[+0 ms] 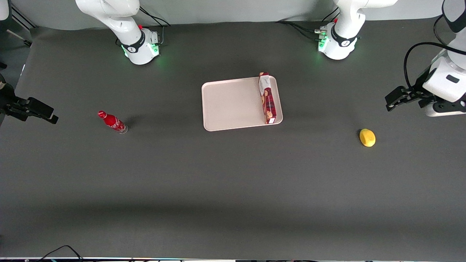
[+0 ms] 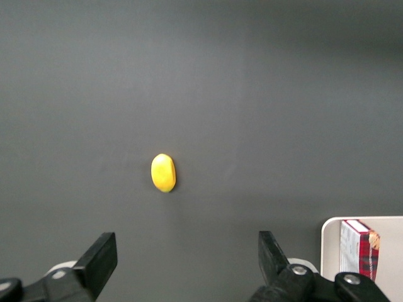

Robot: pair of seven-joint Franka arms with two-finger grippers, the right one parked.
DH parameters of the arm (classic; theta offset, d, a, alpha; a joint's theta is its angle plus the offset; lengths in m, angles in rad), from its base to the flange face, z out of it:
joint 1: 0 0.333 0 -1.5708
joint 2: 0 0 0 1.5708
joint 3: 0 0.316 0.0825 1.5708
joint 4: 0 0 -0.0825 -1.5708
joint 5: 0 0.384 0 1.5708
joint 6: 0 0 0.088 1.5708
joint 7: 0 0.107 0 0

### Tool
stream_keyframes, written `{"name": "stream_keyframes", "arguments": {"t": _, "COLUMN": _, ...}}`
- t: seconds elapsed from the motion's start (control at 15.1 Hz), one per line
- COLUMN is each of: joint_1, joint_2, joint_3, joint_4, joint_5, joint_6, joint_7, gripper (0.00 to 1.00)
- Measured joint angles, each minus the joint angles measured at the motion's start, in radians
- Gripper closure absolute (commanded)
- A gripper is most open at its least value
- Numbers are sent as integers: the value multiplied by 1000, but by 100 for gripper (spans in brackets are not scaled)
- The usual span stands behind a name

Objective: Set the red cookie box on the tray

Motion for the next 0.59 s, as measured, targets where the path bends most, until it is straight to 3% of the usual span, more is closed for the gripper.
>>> {"name": "stream_keyframes", "arguments": {"t": 0.59, "joint_1": 7, "joint_2": 79, "joint_3": 15, "joint_4": 74, "joint_5": 3, "joint_6": 0, "joint_7": 11, "gripper": 0}}
